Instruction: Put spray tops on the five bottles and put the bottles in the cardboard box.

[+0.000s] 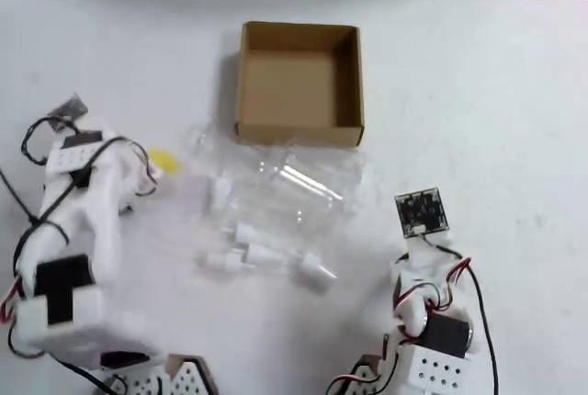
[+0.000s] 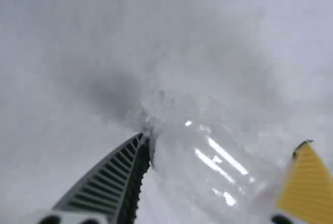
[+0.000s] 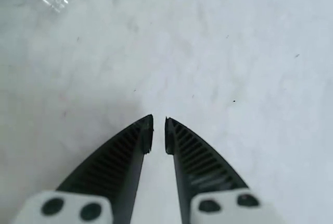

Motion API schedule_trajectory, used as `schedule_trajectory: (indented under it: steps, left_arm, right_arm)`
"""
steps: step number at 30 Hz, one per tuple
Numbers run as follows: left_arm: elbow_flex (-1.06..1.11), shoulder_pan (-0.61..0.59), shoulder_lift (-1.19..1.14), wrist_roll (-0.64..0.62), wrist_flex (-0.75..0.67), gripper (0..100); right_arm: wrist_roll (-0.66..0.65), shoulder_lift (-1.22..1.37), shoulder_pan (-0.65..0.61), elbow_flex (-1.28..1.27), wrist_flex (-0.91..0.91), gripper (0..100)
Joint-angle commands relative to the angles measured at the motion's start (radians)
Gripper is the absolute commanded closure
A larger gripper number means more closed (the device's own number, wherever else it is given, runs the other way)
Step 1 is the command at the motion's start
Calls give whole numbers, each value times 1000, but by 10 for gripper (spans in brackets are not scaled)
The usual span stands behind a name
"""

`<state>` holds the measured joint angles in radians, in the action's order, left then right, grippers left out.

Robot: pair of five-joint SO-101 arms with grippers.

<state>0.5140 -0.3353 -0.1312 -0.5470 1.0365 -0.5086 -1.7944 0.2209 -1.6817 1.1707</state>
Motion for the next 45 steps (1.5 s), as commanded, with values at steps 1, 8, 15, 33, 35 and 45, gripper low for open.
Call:
schedule_trajectory:
  steps: [1, 8, 15, 33, 35, 45]
  left_arm:
    - [-118, -8, -88, -15, 31, 608]
    - [-196, -7, -153, 12, 84, 744]
    - [-247, -5, -119, 94, 110, 923]
    - [-368, -5, -8, 272, 160, 972]
    - [-428, -54, -10, 339, 229, 972]
    - [-508, -252, -8, 448, 512, 912]
  right_arm:
    - [-11, -4, 7, -9, 5, 978]
    - [-11, -4, 7, -9, 5, 978]
    - [-11, -4, 7, -9, 5, 978]
    - [-11, -4, 7, -9, 5, 978]
    - [-11, -4, 7, -9, 5, 978]
    - [-11, -4, -19, -9, 5, 978]
